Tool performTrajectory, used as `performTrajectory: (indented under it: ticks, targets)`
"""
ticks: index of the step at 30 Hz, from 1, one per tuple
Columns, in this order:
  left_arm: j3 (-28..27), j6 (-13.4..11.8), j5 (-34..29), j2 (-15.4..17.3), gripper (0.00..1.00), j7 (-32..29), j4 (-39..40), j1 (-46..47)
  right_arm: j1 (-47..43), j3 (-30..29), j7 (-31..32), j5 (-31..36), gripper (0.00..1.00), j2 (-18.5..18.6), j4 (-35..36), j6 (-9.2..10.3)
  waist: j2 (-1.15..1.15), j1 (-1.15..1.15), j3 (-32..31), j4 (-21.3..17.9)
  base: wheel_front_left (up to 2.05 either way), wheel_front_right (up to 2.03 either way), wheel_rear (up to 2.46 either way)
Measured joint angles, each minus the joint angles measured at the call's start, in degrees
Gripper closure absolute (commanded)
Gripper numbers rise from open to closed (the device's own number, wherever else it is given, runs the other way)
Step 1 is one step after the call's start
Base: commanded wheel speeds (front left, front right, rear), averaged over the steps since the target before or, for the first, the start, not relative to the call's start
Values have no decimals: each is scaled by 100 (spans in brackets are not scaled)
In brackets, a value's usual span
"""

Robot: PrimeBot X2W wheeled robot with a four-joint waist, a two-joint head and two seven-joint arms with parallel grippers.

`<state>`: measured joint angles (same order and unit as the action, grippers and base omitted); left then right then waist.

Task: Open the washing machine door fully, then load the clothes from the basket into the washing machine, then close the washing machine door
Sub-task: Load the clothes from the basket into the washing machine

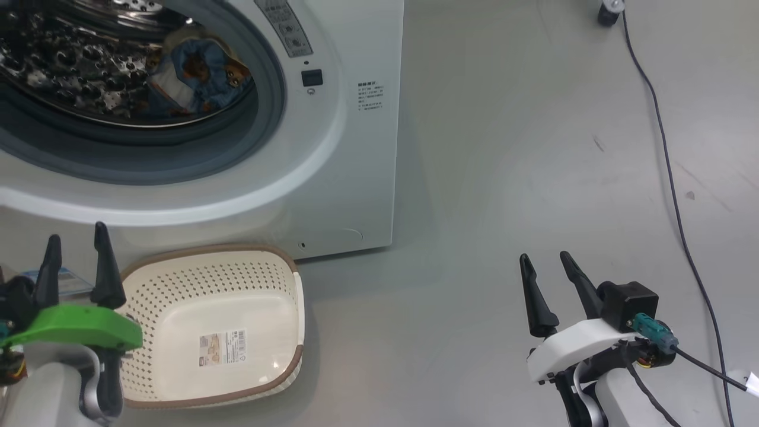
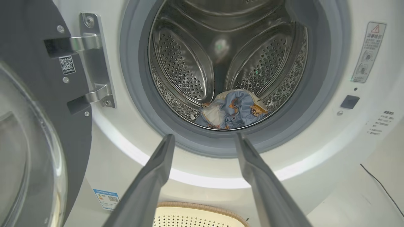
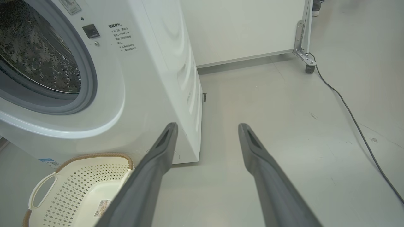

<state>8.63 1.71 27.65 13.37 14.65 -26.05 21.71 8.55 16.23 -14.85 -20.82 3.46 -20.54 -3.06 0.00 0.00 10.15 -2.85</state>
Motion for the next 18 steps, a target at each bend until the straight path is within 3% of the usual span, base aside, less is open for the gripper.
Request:
performTrajectory:
  ticks: [18]
  targets:
    - [-645,-294,-579,-334,0,0,1226,-2082,-401,-89,0,216,0,21,200,-90,0,0,-977,-6,0,0,0]
